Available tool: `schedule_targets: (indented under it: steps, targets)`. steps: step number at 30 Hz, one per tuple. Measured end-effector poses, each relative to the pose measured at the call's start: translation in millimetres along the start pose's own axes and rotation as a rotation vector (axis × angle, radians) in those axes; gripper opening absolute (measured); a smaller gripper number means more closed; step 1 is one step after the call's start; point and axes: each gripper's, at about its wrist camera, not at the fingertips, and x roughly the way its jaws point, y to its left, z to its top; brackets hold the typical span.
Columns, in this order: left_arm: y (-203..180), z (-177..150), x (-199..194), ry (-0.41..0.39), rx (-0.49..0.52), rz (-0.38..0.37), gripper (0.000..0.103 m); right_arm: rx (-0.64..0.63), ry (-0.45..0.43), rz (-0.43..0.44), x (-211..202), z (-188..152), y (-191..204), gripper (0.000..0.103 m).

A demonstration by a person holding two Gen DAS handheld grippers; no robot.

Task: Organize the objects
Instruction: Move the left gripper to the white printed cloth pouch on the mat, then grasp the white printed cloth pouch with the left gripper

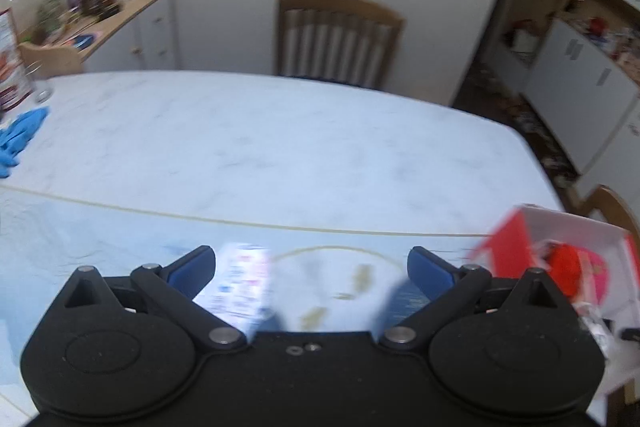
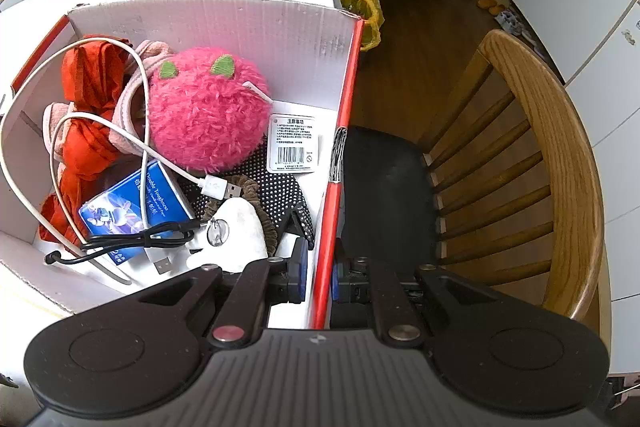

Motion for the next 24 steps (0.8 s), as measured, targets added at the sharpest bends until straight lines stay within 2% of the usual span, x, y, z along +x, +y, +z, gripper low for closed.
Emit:
schedule_targets:
  steps: [3, 9, 18, 24]
  targets:
    - [23.2, 1.1, 19.7, 0.038, -0.030, 0.048, 0.102, 0.003, 0.005, -0.006, 0.6, 0.2, 0.7, 0.011]
    - [43.0, -14.0, 62.5, 0.139, -0.065, 0.037, 0.102, 0.002, 0.014, -0.022, 0.7, 0.5, 2.1, 0.011]
    - [49.0, -16.8, 97.9, 0.194, -0.079, 0.074, 0.101, 0.018, 0.025, -0.036, 3.1, 4.2, 4.9, 0.011]
    - [53.8, -19.3, 112.1, 0.218, -0.097, 0.073, 0.095, 0.020, 0.032, -0.043, 4.5, 4.7, 5.9, 0.011]
